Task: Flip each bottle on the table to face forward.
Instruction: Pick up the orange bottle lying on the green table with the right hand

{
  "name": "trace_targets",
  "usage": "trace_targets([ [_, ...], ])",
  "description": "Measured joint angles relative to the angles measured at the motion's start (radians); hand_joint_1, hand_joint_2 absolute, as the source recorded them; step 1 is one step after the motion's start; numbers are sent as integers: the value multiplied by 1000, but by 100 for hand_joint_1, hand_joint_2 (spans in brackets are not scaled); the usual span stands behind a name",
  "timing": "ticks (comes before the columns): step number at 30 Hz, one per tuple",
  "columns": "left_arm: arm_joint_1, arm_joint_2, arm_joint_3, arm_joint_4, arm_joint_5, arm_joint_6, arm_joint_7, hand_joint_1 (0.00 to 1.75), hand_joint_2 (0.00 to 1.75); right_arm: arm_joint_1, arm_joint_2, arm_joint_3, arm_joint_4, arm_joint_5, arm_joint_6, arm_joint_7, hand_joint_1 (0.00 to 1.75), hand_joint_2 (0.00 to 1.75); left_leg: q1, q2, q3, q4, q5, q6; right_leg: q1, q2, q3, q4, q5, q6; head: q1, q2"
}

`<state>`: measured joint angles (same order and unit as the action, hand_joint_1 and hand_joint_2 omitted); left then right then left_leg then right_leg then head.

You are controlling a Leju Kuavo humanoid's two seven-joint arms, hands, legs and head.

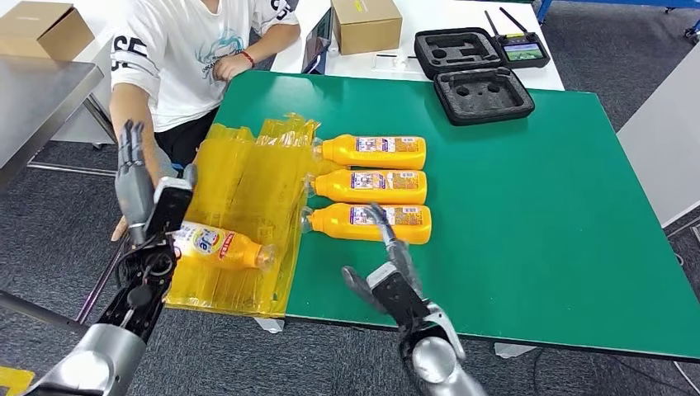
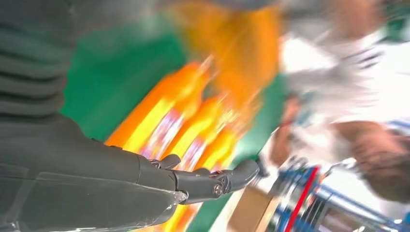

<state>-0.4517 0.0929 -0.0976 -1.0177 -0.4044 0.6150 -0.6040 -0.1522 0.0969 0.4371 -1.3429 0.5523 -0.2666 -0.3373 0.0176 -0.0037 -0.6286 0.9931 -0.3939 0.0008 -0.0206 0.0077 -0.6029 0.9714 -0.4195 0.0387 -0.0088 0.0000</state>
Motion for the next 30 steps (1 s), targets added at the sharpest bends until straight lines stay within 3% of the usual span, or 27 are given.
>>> trace_targets([
  [4,76,-13,13,-78,120,-45,-30,0,175,-98,-63,-63,118,176,-49,58,0,175,-2,0,0,0,0,1,-2,-1,0,0,0,0,0,0],
  [11,116,-24,11,-119,212,-59,-48,0,175,-270,-121,-86,355,295,-53,115,0,175,-3,0,0,0,1,2,-2,-1,0,0,1,1,0,0],
  [20,133,-24,11,-120,230,-76,-63,0,175,-410,-120,-48,546,323,-33,131,0,175,-3,0,-1,0,1,2,-2,-1,0,0,1,1,0,0],
  [30,134,-24,9,-119,244,-80,-72,0,175,-521,-71,23,708,335,14,124,0,175,-3,0,-1,0,2,2,-2,-1,0,0,1,1,0,0],
])
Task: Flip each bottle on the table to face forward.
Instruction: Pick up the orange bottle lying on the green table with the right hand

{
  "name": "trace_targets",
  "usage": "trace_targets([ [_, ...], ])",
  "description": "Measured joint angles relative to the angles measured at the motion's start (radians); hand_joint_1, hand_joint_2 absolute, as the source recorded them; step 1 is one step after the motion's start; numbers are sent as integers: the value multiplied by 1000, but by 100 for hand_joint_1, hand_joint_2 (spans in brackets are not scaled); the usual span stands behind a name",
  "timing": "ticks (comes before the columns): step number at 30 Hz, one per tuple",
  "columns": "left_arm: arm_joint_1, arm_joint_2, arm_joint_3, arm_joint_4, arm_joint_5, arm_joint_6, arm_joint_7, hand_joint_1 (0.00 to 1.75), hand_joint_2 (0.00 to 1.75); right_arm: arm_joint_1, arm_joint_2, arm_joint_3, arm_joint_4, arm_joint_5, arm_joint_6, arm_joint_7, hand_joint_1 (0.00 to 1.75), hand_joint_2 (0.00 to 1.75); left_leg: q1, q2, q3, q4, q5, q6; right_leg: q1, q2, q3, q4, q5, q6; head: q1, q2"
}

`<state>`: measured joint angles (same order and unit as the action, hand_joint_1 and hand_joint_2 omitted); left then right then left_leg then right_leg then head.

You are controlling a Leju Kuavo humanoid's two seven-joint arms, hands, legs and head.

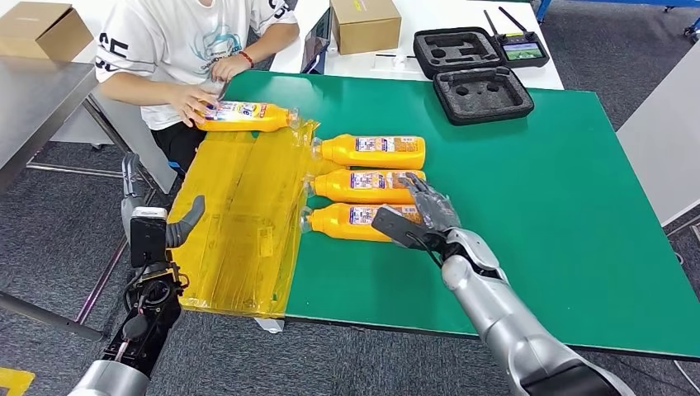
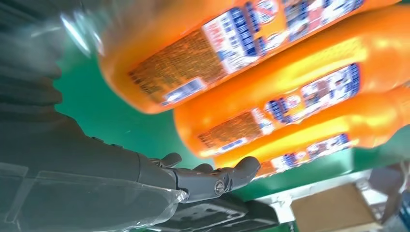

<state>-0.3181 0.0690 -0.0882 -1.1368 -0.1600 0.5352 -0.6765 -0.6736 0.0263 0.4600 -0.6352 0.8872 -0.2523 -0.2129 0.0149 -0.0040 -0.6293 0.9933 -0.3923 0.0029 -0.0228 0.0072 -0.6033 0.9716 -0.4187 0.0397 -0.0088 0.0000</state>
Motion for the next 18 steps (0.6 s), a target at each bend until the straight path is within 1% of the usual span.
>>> trace_targets([
  [7,1,0,-1,0,2,0,0,0,175,-35,20,22,50,-4,11,-2,0,175,0,0,0,0,0,0,0,0,0,0,0,0,0,0],
  [14,12,0,-2,0,6,2,1,0,175,-73,59,43,96,-8,80,-2,0,175,0,0,0,0,0,0,0,0,0,0,0,0,0,0],
  [18,19,0,-2,0,9,2,2,0,175,-89,76,54,118,-9,93,-2,0,175,0,0,0,0,0,0,0,0,0,0,0,0,0,0],
])
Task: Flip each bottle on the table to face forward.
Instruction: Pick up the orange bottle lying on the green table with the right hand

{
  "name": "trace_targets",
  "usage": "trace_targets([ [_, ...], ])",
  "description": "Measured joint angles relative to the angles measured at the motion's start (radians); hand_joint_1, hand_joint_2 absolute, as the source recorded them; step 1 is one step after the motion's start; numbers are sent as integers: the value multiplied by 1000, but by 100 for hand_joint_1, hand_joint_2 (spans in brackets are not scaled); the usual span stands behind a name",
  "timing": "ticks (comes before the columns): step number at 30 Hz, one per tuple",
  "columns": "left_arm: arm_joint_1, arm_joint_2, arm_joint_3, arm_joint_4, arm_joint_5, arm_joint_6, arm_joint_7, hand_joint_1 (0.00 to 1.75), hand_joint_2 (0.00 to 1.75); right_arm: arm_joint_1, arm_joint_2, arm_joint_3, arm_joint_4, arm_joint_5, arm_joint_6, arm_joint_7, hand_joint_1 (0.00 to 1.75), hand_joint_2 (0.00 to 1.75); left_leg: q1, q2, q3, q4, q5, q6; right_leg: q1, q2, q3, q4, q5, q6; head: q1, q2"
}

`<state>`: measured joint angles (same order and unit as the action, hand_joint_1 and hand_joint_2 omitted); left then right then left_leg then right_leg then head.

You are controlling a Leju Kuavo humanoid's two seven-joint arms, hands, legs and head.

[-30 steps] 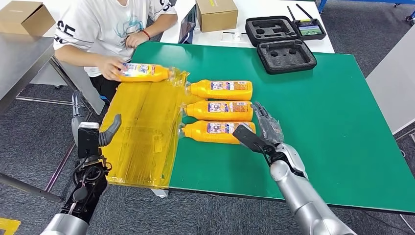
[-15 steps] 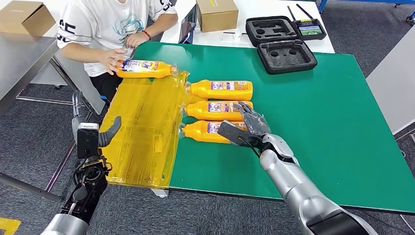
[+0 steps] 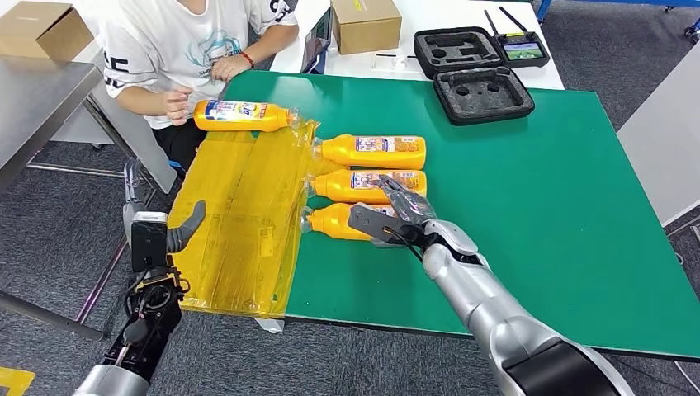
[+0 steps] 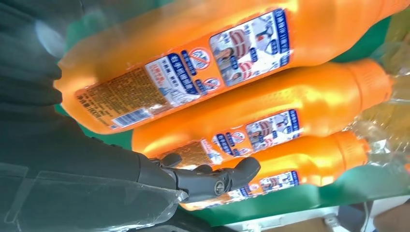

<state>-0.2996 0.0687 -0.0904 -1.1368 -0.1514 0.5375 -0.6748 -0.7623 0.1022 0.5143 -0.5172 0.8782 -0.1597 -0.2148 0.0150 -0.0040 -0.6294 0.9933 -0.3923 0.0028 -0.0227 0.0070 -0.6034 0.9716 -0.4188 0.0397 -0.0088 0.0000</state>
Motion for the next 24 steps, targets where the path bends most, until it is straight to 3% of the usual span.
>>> trace_targets([
  [24,33,0,1,-2,21,-3,19,0,175,-39,10,66,90,-26,164,47,0,175,0,0,0,0,0,0,-1,0,0,0,0,0,0,0],
])
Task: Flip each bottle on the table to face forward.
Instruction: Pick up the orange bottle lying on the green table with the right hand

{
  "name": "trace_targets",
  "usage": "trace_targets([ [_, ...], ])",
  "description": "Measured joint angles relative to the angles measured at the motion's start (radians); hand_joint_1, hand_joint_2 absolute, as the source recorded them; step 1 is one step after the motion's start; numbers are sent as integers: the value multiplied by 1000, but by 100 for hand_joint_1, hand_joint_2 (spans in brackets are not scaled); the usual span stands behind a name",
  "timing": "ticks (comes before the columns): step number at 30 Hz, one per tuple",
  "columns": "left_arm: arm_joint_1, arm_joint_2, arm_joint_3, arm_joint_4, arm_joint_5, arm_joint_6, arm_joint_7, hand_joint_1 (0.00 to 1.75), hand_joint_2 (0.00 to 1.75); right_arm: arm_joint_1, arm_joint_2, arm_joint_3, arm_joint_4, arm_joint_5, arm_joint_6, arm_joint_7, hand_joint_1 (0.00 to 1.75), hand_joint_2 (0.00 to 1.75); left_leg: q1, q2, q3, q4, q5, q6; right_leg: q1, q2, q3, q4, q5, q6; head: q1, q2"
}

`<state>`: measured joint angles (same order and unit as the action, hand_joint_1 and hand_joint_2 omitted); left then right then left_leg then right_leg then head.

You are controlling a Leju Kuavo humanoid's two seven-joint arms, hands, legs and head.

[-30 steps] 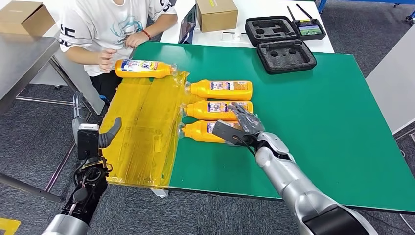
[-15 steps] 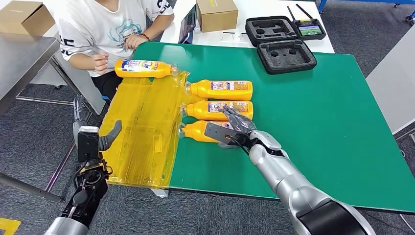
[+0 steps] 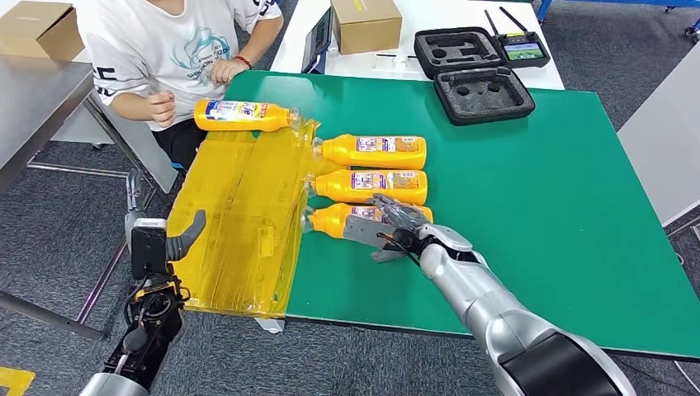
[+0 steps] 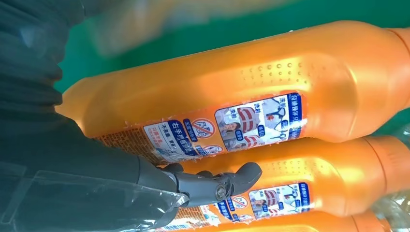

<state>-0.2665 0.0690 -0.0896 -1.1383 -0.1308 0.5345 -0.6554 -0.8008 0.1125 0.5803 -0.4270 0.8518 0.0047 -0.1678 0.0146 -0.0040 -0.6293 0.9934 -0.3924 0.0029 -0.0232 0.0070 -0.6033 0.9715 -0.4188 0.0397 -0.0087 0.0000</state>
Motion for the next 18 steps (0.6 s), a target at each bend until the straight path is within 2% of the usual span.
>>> trace_targets([
  [10,-2,0,0,0,4,-7,8,0,175,-13,-28,20,14,-10,26,49,0,175,0,0,1,0,0,0,0,0,1,0,0,0,0,0],
  [18,-7,0,0,1,6,-11,13,0,175,-11,-46,21,21,-28,26,54,3,175,0,0,2,0,0,0,0,0,1,0,0,0,0,0],
])
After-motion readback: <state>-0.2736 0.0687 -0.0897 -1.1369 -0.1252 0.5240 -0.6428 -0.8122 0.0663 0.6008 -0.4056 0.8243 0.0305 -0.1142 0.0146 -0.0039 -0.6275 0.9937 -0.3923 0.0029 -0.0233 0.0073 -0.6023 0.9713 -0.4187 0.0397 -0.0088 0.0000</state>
